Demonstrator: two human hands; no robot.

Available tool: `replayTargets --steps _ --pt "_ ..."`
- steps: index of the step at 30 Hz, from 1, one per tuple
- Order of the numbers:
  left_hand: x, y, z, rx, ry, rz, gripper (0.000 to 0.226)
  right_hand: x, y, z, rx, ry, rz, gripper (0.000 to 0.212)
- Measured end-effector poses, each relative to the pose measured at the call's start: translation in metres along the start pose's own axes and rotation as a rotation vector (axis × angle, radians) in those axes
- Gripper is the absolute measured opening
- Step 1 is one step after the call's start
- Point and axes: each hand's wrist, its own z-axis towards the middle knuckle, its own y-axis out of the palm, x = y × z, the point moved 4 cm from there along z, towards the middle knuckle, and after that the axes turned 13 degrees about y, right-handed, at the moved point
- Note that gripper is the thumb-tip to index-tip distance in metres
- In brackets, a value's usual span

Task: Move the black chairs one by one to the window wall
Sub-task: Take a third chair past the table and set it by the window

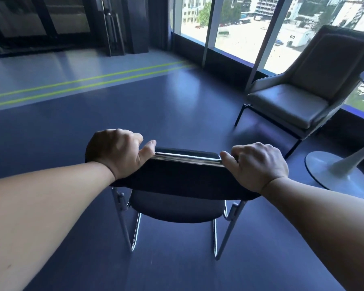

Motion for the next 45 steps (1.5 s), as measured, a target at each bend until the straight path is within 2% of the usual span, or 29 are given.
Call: replayTargets --steps 8,15,26,37,41,45 --pt "-0.046 0.039 0.065 -0.029 -0.005 -0.027 0.062 -0.01 0.021 0.079 -0.078 0.011 0.031 0.057" --pt "-0.073 0.086 0.14 -0.024 0.013 -0.012 0.063 0.003 0.046 0.167 -0.017 0.01 -0.001 0.061" --pt "-0.148 0.18 0.291 0.025 0.095 -0.07 0.063 0.006 0.088 0.329 0.038 0.108 -0.031 0.068" --pt "-0.189 0.243 0.395 0.049 0.15 -0.101 0.06 0.016 0.115 0.437 0.012 0.188 -0.089 0.064" --pt "-0.201 0.263 0.428 0.06 0.146 -0.111 0.062 0.02 0.129 0.473 0.036 0.183 -0.102 0.074" --pt "-0.206 0.281 0.463 0.078 0.167 -0.099 0.059 0.031 0.134 0.509 0.054 0.169 -0.103 0.065"
